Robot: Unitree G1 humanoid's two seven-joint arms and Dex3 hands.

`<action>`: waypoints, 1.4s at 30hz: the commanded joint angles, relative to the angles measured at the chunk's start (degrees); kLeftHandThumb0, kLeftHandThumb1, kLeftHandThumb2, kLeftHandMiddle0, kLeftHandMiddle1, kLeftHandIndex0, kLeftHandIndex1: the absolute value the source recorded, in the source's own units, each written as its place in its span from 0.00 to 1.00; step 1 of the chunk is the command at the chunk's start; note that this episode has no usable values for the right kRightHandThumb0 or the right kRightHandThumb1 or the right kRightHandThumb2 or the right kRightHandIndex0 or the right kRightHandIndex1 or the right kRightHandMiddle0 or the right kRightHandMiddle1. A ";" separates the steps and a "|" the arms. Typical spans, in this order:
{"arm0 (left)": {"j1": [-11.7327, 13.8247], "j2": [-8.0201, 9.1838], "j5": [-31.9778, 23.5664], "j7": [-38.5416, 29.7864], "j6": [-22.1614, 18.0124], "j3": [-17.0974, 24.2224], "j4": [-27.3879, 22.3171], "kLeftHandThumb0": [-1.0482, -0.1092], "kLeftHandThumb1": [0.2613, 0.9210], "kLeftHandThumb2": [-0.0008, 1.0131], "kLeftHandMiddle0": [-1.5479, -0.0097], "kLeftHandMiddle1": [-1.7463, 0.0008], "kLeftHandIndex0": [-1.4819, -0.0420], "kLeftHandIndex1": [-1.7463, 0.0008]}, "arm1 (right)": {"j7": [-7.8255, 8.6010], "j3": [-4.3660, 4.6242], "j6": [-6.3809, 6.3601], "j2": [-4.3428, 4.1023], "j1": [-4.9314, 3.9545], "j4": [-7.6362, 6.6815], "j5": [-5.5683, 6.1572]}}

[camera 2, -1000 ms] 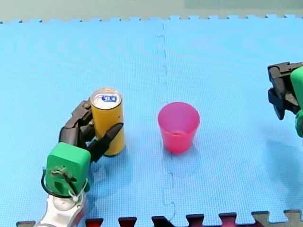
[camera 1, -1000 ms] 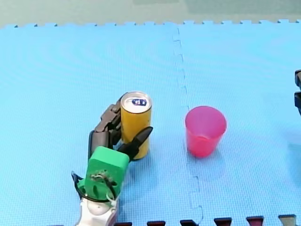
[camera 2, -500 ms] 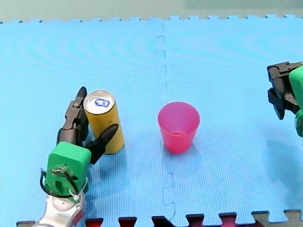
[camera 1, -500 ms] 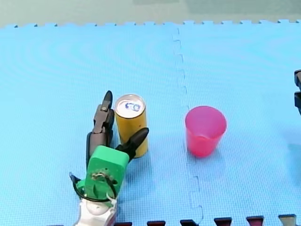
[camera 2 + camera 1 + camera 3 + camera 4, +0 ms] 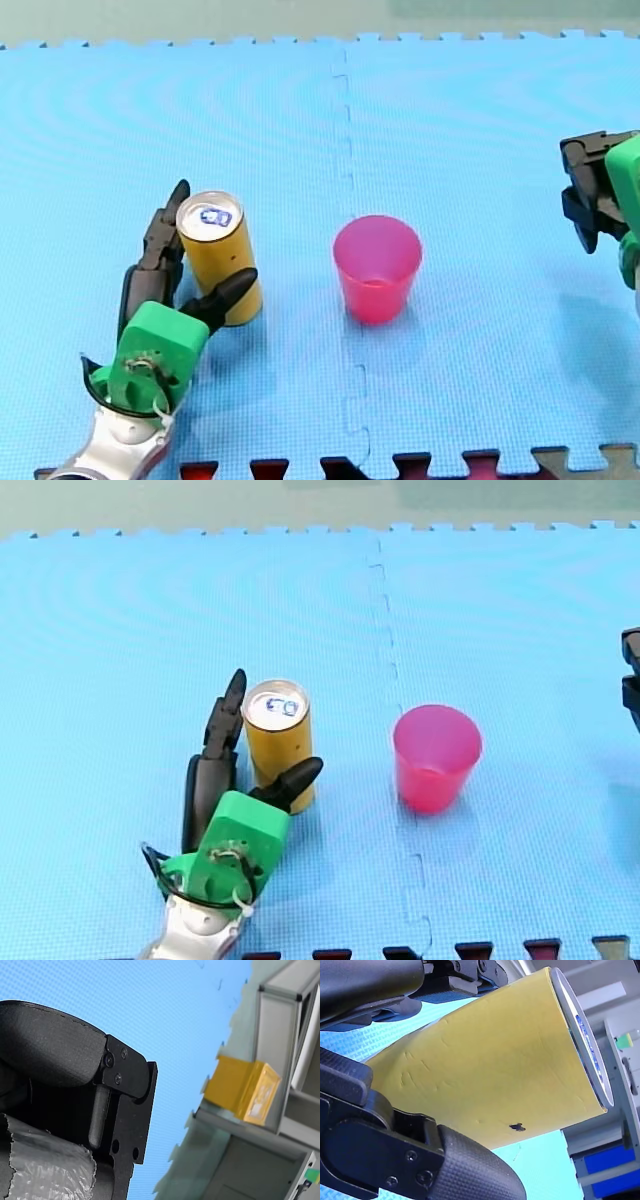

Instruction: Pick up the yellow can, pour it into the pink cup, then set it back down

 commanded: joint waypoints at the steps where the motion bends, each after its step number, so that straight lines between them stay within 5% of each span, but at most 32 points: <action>1: -0.09 0.58 -0.04 -0.34 -0.18 -0.18 -0.28 0.00 1.00 0.02 0.87 1.00 0.90 1.00 | 0.01 0.02 0.23 -0.11 -0.38 0.04 0.00; 12: 2.84 3.10 -0.64 -1.11 -3.59 -0.05 -3.18 0.00 1.00 0.01 0.87 1.00 0.91 1.00 | 0.54 -0.03 0.02 -0.40 -0.48 -0.02 0.05; 24: 6.80 3.09 -2.61 -4.59 -8.14 0.78 -4.06 0.00 0.94 0.00 0.87 1.00 0.91 1.00 | 1.52 -0.40 0.25 -0.44 -0.76 0.03 0.42; 32: 8.41 3.43 -3.71 -7.46 -7.14 1.15 -6.26 0.00 0.77 0.00 0.87 1.00 0.92 1.00 | 1.67 -0.20 0.50 -0.61 -1.09 0.01 0.24; 42: 9.44 3.06 -4.24 -8.33 -6.82 1.24 -7.73 0.00 0.74 0.00 0.86 1.00 0.93 1.00 | 1.75 -0.15 0.72 -0.68 -1.12 -0.01 0.25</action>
